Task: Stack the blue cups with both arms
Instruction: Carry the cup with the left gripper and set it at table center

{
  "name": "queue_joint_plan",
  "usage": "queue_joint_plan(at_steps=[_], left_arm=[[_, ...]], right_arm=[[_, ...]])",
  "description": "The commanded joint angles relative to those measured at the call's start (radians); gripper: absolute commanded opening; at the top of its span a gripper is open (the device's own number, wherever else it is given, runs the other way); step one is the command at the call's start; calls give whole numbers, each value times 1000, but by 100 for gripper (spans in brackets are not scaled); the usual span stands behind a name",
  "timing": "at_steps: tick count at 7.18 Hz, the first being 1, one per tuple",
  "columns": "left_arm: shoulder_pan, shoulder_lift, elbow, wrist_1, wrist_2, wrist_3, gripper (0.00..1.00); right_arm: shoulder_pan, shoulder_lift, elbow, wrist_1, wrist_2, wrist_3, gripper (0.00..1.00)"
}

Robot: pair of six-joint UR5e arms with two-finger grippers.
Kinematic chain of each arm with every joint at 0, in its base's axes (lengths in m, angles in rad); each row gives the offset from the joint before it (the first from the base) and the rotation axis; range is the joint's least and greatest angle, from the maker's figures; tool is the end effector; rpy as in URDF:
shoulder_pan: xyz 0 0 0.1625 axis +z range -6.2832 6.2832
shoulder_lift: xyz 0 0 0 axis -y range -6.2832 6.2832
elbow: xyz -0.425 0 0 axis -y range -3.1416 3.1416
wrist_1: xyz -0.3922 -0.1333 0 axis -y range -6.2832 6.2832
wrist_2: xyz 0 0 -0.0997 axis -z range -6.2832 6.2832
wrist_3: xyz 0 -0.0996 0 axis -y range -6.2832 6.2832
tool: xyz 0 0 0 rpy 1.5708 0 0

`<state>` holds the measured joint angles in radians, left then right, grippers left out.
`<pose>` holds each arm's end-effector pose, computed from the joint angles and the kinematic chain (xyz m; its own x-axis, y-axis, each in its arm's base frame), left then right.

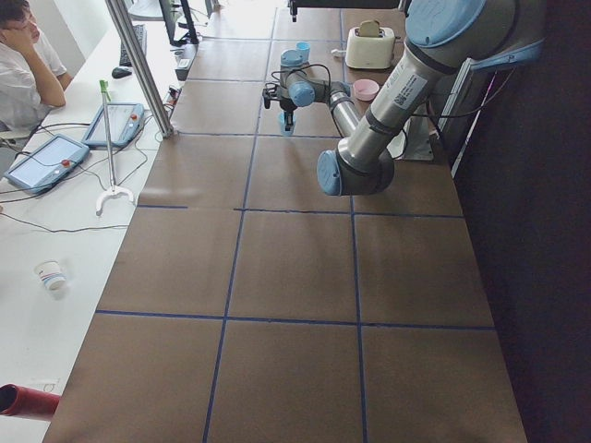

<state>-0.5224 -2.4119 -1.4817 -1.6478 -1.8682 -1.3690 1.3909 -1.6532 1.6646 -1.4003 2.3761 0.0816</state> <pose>0.5900 -0.4598 0.1687 0.6317 -0.1426 -0.7620 0.1666 0.9849 -0.0462 -0.0232 -0.4712 0.6314 0.6705 -0.1726 0.7215 0.1217 0.9850 0.1225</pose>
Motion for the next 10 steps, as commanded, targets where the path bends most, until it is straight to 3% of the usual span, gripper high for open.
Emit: queue_joint_plan(at_steps=[1,4,6,7,10], left_arm=[[4,1,35,-52,6,-1,4],[4,1,43,-70,6,1,9],[1,2,37,-64,8,5,92],[-8,7,11,-63,8,2,100],[-36,82,-112,-61,6,1,100]], right_arm=[[-3,0,0,0,0,1,100],[-9,1,0,0,2,3,100],[-30,0,-5,41,2,7,100],[-74,-2,-8,104,5,62,100],[-224,-37,-5,390,-1,503,100]])
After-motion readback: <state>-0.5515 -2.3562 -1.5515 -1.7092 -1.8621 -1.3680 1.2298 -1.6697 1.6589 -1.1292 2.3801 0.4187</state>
